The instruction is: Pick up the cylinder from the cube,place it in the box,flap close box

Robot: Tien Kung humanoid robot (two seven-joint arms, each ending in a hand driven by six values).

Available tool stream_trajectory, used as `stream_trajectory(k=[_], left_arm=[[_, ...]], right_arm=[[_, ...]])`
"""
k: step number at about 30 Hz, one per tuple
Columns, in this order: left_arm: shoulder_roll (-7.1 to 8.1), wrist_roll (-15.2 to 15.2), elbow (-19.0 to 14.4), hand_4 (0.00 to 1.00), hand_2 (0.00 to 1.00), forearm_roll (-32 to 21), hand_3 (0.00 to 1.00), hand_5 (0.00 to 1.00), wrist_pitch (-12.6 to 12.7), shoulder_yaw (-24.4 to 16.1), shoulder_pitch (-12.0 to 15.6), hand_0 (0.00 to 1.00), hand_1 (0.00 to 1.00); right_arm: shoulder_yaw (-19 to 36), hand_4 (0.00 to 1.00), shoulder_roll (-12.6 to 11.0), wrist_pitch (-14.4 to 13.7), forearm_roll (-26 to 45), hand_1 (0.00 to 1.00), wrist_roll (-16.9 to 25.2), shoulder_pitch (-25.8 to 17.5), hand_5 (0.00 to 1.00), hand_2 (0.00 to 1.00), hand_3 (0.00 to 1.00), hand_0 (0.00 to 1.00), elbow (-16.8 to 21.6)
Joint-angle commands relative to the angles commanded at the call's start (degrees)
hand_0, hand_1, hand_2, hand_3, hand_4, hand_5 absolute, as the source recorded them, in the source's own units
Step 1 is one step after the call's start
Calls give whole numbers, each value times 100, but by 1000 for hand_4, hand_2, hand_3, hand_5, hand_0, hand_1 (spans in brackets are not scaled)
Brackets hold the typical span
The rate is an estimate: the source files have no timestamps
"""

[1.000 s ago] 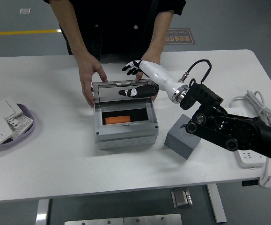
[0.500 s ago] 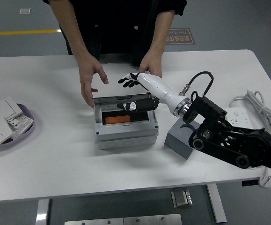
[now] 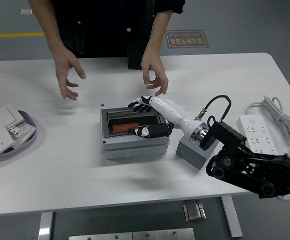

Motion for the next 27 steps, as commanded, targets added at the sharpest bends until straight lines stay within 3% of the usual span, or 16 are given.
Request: stream_trajectory(k=[9,17,19,20,27], left_arm=[[-28,-17,-2,683,626,-44,631,249,5,26,33,608,636],[-58,-25,-4,683,626,-76,631,249,10,45,70,608,636],[-66,-32,-4,683,626,-90,631,249,10,55,74,608,636],[-70,-37,-4,684,626,-100,631,250,10,61,76,610,636],[-90,-56,-3,684,626,-163,631,249,18,89,109,608,635]], right_arm=[[1015,858,-259,-23,87,641,508,-575,423,654,719,623,285],[2138,860,-129,532,1014,633,1493,-1510,423,652,719,631,272],[2414,860,-97,557,1245,633,1730,-1754,423,652,719,631,262],[2554,868,-95,558,1365,651,1853,-1881,420,653,710,745,257],[3312,871,-210,571,2072,679,2434,-2682,402,668,669,744,212]])
